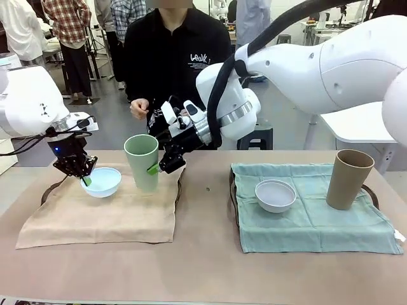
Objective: Set up a tray with a mat and arrange the tableware.
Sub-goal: Place the Picnic Bowl and Reusable plastic cup back onto the Handle tray in front of the human's position.
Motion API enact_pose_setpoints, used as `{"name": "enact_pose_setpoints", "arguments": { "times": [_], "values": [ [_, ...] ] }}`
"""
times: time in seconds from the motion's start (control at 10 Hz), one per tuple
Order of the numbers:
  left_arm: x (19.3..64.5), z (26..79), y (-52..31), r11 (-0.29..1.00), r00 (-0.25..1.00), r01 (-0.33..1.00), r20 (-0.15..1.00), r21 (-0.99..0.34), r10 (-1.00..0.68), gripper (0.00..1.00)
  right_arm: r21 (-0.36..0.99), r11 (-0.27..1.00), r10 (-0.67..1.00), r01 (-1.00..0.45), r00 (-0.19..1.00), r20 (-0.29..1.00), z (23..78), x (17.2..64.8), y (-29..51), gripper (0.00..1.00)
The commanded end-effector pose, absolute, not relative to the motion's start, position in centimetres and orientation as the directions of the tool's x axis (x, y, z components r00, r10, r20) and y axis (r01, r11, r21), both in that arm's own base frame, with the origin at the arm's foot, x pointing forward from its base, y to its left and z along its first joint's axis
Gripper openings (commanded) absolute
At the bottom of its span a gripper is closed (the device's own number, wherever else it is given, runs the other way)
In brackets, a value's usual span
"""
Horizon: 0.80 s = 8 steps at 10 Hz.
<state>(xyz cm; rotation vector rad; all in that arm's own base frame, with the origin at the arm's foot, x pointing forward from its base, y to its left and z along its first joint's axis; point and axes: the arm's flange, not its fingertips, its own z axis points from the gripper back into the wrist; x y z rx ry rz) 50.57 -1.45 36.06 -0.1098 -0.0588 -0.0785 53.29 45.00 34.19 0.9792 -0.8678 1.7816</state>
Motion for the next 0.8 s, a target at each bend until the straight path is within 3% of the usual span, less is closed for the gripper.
{"name": "enact_pose_setpoints", "arguments": {
  "times": [0.0,0.7],
  "values": [
    [51.0,36.5,-1.0,0.985,0.99,0.107,0.109,-0.138,-0.092,0.04,-0.116,-0.344,0.34,-0.932,-0.239,0.91,33.7,54.0,44.6,0.84],
    [51.2,34.4,-1.6,0.977,0.99,0.124,0.084,-0.172,-0.111,0.04,-0.085,-0.33,0.344,-0.94,-0.204,0.916,32.2,54.2,43.9,0.84]
  ]
}}
